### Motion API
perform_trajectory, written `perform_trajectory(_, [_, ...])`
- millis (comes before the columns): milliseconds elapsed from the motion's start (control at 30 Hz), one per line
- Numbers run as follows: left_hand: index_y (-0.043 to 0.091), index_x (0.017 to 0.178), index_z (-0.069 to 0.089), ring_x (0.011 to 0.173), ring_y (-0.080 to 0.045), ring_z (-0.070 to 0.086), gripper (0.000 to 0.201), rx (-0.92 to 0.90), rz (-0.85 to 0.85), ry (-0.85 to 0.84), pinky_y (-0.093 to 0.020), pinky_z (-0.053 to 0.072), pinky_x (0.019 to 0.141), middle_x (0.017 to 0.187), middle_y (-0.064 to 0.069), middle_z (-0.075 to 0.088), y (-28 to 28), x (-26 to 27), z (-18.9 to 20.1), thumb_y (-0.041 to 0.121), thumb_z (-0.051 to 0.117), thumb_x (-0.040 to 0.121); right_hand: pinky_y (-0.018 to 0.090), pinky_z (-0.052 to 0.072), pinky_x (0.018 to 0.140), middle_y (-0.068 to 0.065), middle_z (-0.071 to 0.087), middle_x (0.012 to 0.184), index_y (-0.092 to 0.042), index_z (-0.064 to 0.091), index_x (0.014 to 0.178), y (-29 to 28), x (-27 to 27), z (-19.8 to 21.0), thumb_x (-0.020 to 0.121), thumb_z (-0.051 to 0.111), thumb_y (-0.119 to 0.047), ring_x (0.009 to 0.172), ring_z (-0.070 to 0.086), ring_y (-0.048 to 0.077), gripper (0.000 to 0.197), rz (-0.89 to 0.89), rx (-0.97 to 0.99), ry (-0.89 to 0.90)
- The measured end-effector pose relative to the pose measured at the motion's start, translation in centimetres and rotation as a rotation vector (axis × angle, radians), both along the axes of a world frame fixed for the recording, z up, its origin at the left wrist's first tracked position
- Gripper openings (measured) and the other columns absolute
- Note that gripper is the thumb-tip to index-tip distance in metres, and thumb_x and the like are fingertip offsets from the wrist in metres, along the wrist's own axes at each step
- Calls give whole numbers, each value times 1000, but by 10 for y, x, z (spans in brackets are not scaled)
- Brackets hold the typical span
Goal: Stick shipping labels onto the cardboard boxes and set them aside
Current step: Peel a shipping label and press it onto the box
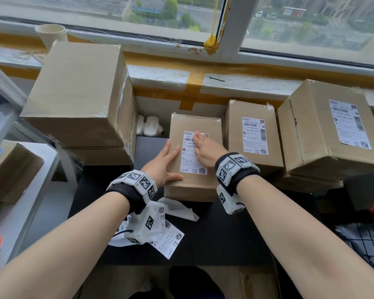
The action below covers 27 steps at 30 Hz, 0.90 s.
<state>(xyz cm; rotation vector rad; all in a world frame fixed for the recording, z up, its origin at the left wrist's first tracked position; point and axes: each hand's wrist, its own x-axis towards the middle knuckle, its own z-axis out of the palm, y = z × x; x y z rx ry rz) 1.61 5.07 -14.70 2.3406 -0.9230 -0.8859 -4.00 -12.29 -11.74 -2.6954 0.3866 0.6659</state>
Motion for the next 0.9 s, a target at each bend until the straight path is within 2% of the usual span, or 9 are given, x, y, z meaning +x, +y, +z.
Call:
perform_trajectory(167, [34, 149, 10, 144, -12, 16, 95, -12, 7, 18, -32, 27, 114, 157, 13, -16, 0, 2, 1, 39, 71, 77, 31, 5, 119, 8, -3, 159, -6, 3, 150, 10, 23, 1, 100, 28, -15, 147, 1, 22, 56, 29, 42, -20])
perform_trajectory(267, [35, 149, 8, 146, -15, 8, 91, 0, -10, 13, -40, 26, 115, 157, 12, -17, 1, 2, -2, 40, 68, 80, 30, 4, 117, 6, 0, 160, -9, 5, 150, 10, 15, 0, 101, 26, -14, 147, 2, 23, 54, 27, 68, -69])
perform_trajectory(333, [35, 148, 8, 147, -17, 7, 85, -18, -7, 13, -40, 26, 116, 157, 9, -17, 2, 1, -5, 40, 63, 84, 28, 2, 117, 6, 1, 160, -12, 6, 151, 13, 0, -4, 102, 25, -16, 147, 2, 22, 52, 40, 85, -95])
perform_trajectory(567, [31, 147, 18, 142, -20, 27, 66, -68, 101, -16, -33, 31, 108, 159, -1, -5, -6, -9, -1, 35, 54, 91, 23, -2, 115, 2, 6, 159, -19, 17, 150, 25, -73, -18, 103, 28, -24, 147, 2, 20, 48, 108, 104, -157])
perform_trajectory(633, [31, 147, 19, 141, -22, 30, 67, -61, 116, -10, -34, 31, 108, 159, -4, 3, -8, -10, 1, 34, 55, 91, 21, -2, 115, 1, 8, 159, -21, 21, 149, 18, -91, -20, 103, 28, -26, 147, 3, 17, 47, 24, 104, -181])
perform_trajectory(700, [31, 147, 17, 135, -24, 38, 70, -83, 168, 44, -35, 33, 106, 156, -1, 20, -8, -11, 1, 33, 58, 90, 21, 0, 115, -2, 8, 159, -23, 24, 148, 11, -102, -22, 103, 30, -28, 147, 3, 16, 46, -107, 127, -222])
perform_trajectory(767, [30, 148, 12, 131, -23, 44, 82, -152, 284, 182, -37, 36, 108, 149, 1, 35, -6, -10, 0, 29, 65, 85, 24, 9, 116, -3, 11, 159, -23, 28, 147, 11, -107, -24, 101, 37, -28, 147, 11, 15, 47, -256, 181, -286])
perform_trajectory(833, [25, 149, 9, 129, -23, 47, 95, -219, 422, 328, -42, 38, 108, 144, -5, 44, -4, -8, -1, 23, 73, 79, 26, 19, 115, -5, 19, 157, -20, 34, 145, 14, -108, -28, 97, 49, -25, 143, 23, 14, 51, -436, 242, -383])
perform_trajectory(900, [13, 146, 22, 124, -23, 51, 87, -207, 510, 394, -44, 46, 100, 138, -11, 50, -2, -6, 0, 16, 75, 77, 30, 25, 116, -1, 32, 153, -17, 39, 142, 18, -106, -31, 91, 59, -23, 139, 33, 16, 55, -611, 293, -467])
